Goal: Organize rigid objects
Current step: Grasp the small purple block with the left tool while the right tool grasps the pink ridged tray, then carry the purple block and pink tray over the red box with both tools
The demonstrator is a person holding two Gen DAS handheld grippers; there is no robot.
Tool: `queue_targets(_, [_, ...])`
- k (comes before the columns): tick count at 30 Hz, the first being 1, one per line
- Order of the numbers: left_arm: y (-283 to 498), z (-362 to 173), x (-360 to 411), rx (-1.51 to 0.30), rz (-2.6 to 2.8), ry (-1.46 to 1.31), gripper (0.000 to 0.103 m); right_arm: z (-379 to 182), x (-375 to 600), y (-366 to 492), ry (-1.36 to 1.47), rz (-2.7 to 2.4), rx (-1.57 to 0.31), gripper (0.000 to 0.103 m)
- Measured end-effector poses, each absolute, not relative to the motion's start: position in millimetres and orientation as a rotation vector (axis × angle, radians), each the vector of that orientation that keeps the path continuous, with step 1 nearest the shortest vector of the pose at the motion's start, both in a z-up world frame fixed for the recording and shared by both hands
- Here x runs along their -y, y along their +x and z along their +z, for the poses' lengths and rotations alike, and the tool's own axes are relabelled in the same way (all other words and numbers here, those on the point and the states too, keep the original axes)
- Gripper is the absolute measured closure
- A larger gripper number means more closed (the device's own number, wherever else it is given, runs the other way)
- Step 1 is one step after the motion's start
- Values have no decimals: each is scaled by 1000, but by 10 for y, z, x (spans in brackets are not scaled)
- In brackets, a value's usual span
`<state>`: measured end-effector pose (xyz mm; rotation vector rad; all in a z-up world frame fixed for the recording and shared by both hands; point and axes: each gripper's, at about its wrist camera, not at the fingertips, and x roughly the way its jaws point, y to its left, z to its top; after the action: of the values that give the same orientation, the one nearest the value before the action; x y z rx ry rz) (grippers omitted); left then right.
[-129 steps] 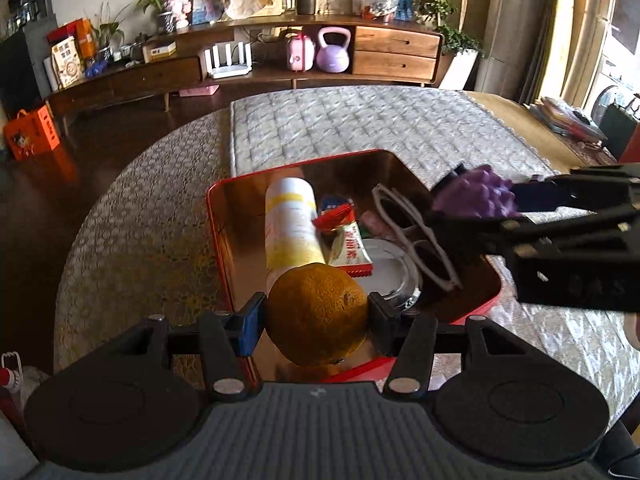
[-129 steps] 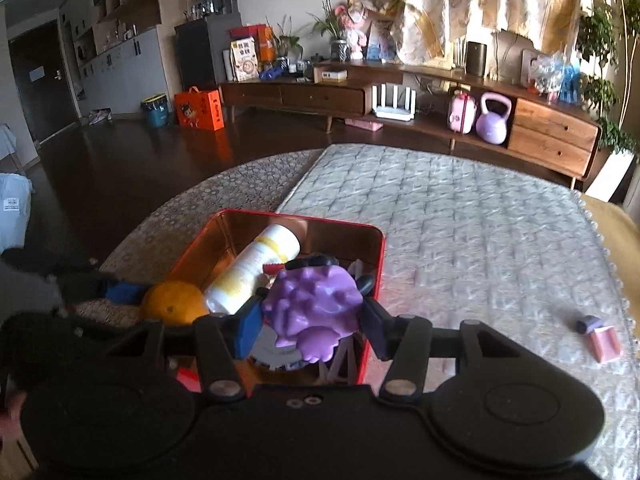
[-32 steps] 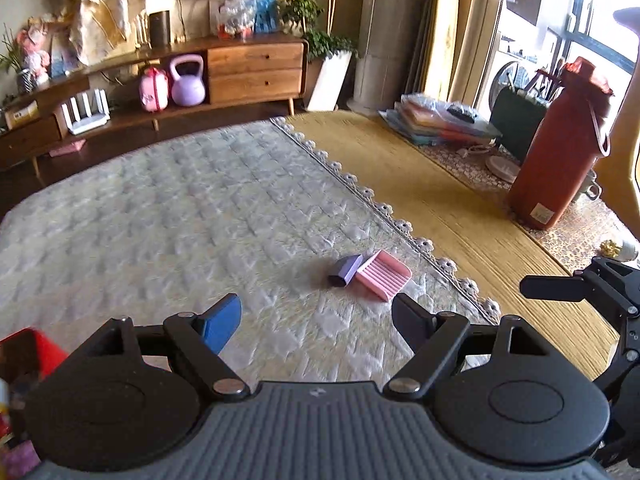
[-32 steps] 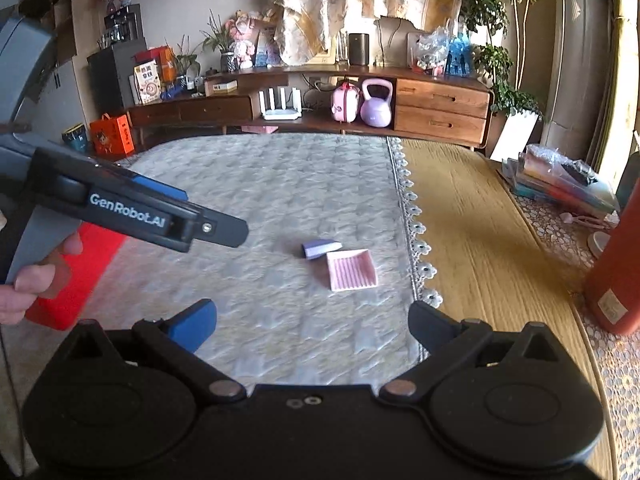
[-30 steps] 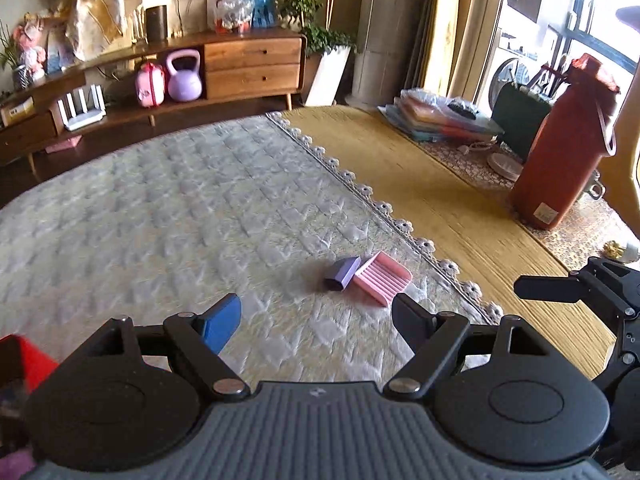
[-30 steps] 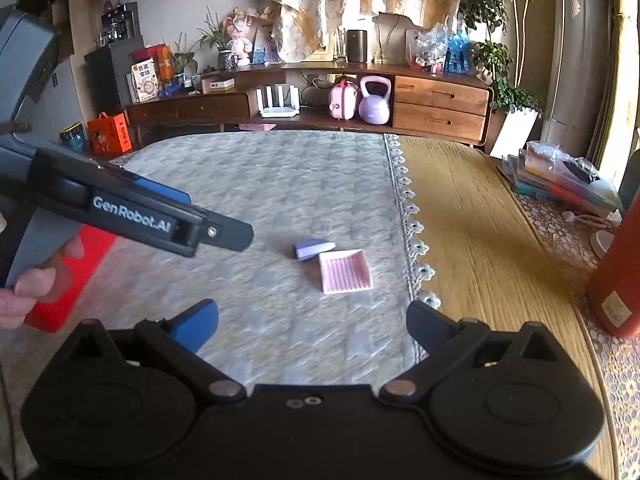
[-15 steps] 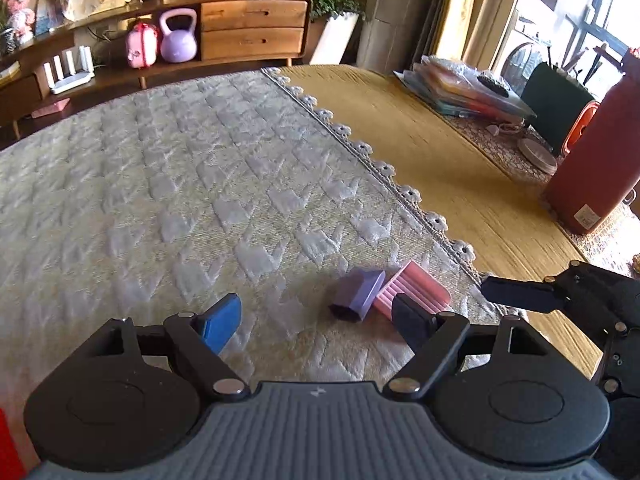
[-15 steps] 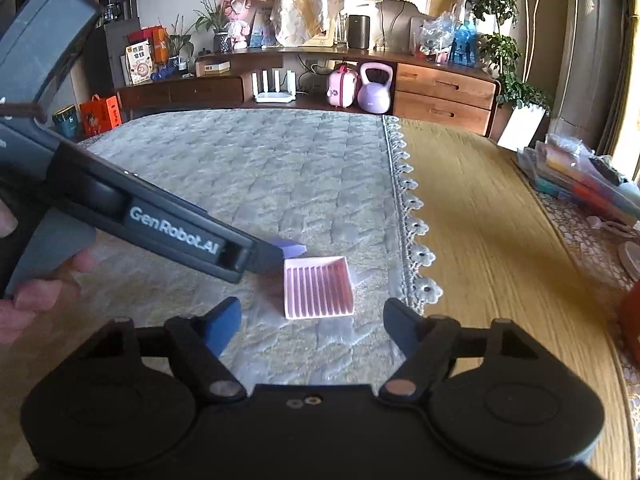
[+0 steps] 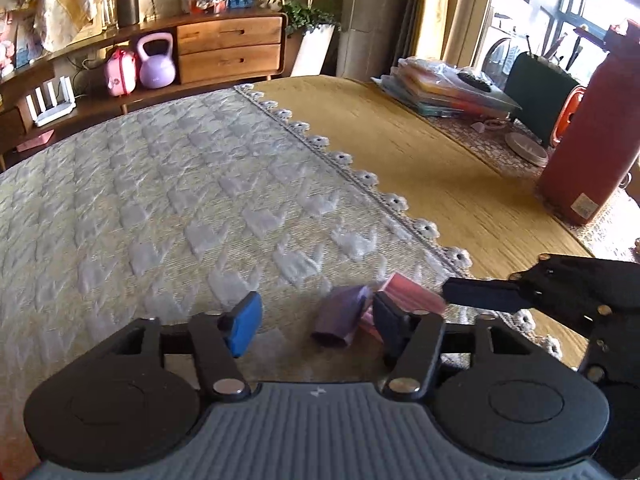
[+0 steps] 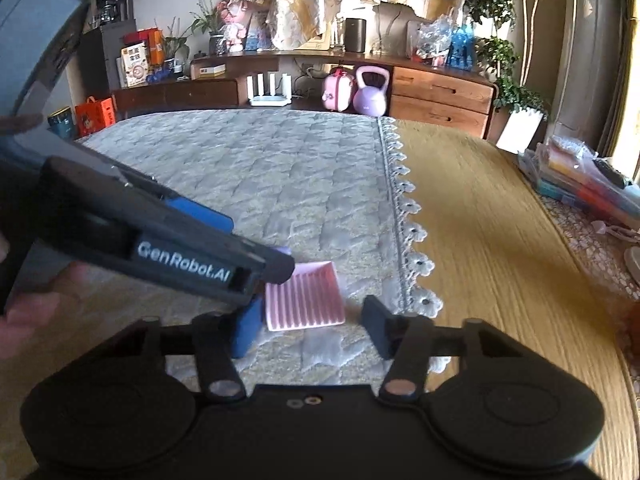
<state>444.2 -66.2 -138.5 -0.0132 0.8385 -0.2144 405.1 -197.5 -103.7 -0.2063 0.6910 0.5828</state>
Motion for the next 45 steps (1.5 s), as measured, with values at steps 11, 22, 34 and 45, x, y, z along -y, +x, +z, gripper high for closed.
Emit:
queue_targets(11, [4429, -1369, 677, -834, -219, -13, 83, -991, 1929, 4119, -292, 588, -684, 62])
queue_targets(22, [4371, -1339, 475, -838, -198, -78, 85, -1002, 1648, 4236, -395, 750, -641, 34])
queue_targets(34, [4264, -1291, 378, -830, -182, -87, 85, -981, 1680, 4200, -308, 742, -680, 55])
queue_targets(45, [3924, -974, 240, -838, -100, -105, 85, -775, 1738, 3748, -271, 627, -672, 59])
